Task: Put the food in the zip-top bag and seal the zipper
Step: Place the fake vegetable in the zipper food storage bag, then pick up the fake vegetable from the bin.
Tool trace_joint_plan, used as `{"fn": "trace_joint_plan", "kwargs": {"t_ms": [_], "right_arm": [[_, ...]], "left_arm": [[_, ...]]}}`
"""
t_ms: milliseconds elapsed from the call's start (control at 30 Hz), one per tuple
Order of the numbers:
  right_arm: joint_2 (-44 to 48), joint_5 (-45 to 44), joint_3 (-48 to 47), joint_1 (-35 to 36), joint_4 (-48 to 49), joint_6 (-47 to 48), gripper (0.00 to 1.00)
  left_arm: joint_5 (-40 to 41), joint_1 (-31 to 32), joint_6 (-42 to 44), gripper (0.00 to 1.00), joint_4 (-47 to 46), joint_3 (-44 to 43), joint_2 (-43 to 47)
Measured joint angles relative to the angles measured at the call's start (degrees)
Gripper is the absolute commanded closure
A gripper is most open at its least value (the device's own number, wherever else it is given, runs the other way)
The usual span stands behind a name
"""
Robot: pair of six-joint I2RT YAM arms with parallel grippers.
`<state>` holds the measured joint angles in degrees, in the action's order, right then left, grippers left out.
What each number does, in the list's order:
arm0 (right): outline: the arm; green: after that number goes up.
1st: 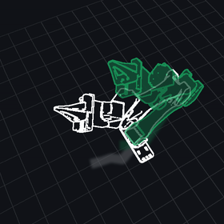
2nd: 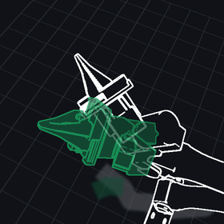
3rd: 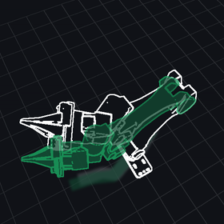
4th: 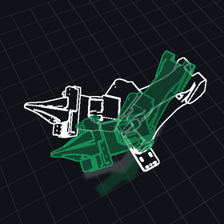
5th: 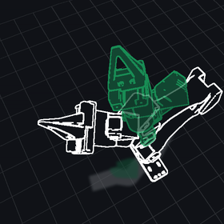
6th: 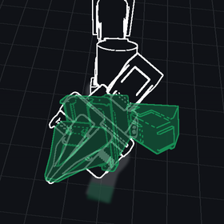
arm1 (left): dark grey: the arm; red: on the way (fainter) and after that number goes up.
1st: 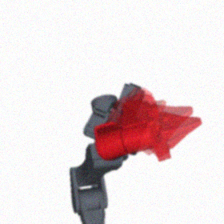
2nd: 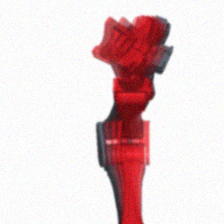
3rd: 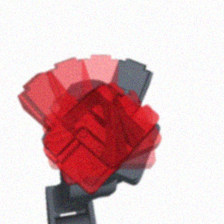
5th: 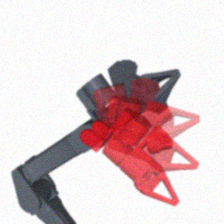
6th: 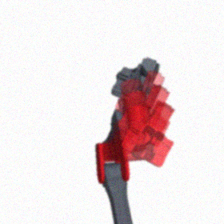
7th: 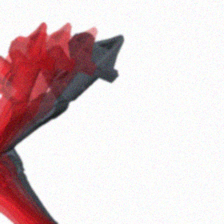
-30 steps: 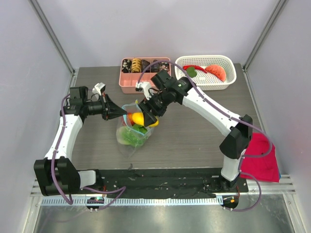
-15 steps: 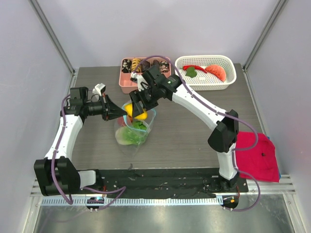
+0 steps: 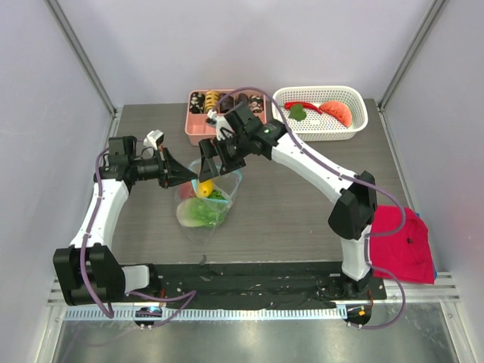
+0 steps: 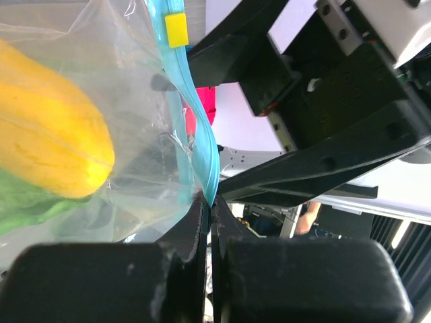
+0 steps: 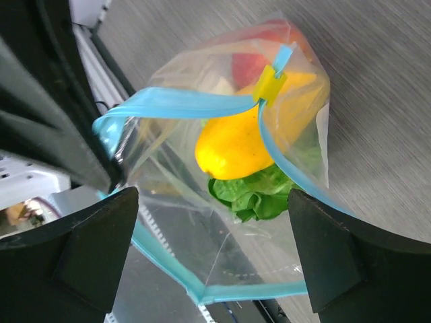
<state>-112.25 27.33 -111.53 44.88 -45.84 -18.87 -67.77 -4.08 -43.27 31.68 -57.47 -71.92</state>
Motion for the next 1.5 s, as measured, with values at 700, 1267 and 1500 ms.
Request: {"fn": "trace_joint_plan", "kwargs": {"t_ms": [700, 1267, 1500], "right_arm": [[-18.82, -8.15, -25.20, -50.75, 9.03, 28.15, 0.01], [-33.40, -17.27, -24.50, -51.39, 23.37, 37.68, 0.01], [-35.15, -19.02, -21.59, -51.39, 27.74, 38.29, 0.01]], "left_arm": [[0.11, 0.00, -0.17, 1.00, -1.20, 0.09, 0.00], [0.26, 0.00, 0.28, 1.00, -0.50, 0.09, -0.02], [0.50, 0.00, 0.31, 1.00, -0.04, 0.07, -0.02]]}}
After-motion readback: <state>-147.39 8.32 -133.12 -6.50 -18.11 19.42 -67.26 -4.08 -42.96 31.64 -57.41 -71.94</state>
